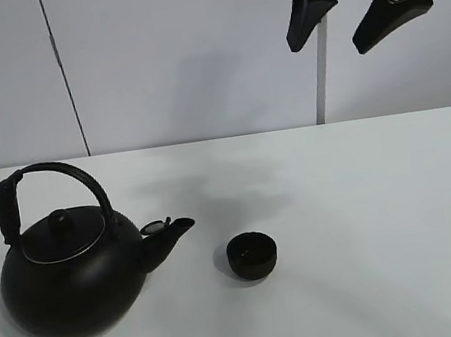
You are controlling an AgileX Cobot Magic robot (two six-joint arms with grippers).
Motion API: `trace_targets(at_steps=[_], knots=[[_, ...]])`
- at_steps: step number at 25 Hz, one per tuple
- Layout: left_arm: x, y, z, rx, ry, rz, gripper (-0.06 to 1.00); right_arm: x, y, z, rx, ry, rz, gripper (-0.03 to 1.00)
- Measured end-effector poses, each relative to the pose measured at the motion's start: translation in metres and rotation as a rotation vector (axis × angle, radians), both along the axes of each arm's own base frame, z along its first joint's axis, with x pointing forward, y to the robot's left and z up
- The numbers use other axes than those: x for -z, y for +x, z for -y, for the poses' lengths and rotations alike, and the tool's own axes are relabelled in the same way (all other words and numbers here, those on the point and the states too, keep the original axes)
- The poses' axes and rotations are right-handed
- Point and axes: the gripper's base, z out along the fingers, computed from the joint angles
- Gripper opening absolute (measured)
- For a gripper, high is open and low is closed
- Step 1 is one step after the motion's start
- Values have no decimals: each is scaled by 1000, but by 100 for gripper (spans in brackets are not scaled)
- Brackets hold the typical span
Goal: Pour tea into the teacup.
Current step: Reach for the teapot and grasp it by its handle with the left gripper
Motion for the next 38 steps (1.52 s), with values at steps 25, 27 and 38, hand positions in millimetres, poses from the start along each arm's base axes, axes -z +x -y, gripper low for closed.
trace_targets(at_steps=[25,27,38], knots=[[115,-57,-4,-66,-133,158,51,-13,15,-3,32,66,213,51],[124,-66,-7,-55,-117,175,51,-12,14,-3,30,62,198,51],[140,-83,-14,5,75,288,51,-9,12,-2,26,53,167,51]])
